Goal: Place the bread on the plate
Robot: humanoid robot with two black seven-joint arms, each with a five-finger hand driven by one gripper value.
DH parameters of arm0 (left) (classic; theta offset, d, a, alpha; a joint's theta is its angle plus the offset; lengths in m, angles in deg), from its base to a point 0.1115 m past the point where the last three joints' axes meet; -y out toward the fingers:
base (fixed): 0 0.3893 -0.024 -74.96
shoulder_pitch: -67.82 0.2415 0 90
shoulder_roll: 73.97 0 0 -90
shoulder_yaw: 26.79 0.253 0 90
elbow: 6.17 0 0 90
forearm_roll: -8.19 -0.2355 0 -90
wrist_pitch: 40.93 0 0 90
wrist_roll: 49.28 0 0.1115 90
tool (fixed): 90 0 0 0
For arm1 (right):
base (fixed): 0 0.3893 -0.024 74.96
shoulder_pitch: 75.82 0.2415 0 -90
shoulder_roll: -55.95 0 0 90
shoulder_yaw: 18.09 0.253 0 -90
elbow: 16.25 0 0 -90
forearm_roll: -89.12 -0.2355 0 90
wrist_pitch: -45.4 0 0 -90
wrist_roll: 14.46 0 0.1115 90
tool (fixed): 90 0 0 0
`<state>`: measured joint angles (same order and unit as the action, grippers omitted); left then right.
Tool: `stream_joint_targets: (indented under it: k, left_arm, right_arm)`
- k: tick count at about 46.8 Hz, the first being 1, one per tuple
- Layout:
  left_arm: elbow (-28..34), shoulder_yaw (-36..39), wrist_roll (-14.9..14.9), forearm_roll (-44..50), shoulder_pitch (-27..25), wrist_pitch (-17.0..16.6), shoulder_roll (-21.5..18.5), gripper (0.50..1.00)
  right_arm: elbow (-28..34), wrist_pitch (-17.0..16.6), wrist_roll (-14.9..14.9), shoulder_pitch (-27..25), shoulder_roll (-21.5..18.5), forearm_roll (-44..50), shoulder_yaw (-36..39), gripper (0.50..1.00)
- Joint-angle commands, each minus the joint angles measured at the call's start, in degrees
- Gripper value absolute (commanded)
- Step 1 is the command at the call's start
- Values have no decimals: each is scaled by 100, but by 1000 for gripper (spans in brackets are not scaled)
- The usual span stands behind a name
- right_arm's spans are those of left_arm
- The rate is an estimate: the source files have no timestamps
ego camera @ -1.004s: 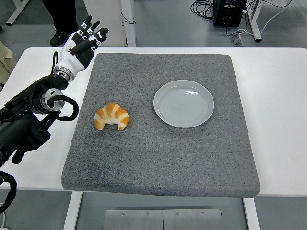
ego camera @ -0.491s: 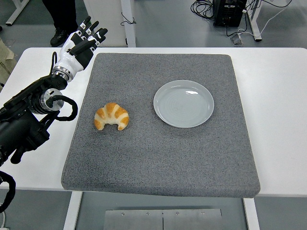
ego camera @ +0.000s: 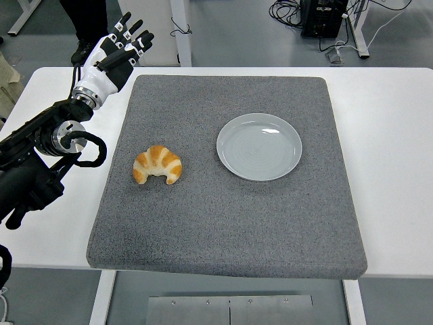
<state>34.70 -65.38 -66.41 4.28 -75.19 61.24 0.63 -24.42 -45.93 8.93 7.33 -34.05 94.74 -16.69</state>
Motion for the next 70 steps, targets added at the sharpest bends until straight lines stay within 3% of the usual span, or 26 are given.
stream_joint_targets:
  k: [1, 9, 20, 25, 35, 43, 53, 59, 70]
  left_arm:
    - [281, 10, 17, -22, 54, -39, -174, 974]
    - [597, 352, -1, -30, 54, -31, -543, 974]
    - [1643, 845, -18, -65, 2, -48, -1378, 974]
    - [1810, 915, -10, -477, -25, -92, -1563, 974]
    - [2337, 871, 25, -1568, -25, -716, -1791, 974]
    - [2917, 863, 87, -1973, -25, -971, -2038, 974]
    - [3524, 915, 394, -2385, -7, -1481, -2266, 974]
    - [3674, 951, 456, -3071, 45, -1569, -2284, 974]
    - [4078, 1504, 1062, -3756, -130, -1586, -2618, 974]
  right_arm:
    - [0, 1, 0, 0, 0, 0, 1, 1000]
    - [0, -7, 0, 0, 0, 0, -8, 1000]
    - [0, 1, 0, 0, 0, 0, 1, 1000]
    - [0, 1, 0, 0, 0, 0, 1, 1000]
    - [0, 1, 0, 0, 0, 0, 1, 1000]
    - [0, 1, 0, 0, 0, 0, 1, 1000]
    - [0, -7, 0, 0, 0, 0, 1, 1000]
    - [0, 1, 0, 0, 0, 0, 1, 1000]
    - [0, 1, 0, 0, 0, 0, 1, 1000]
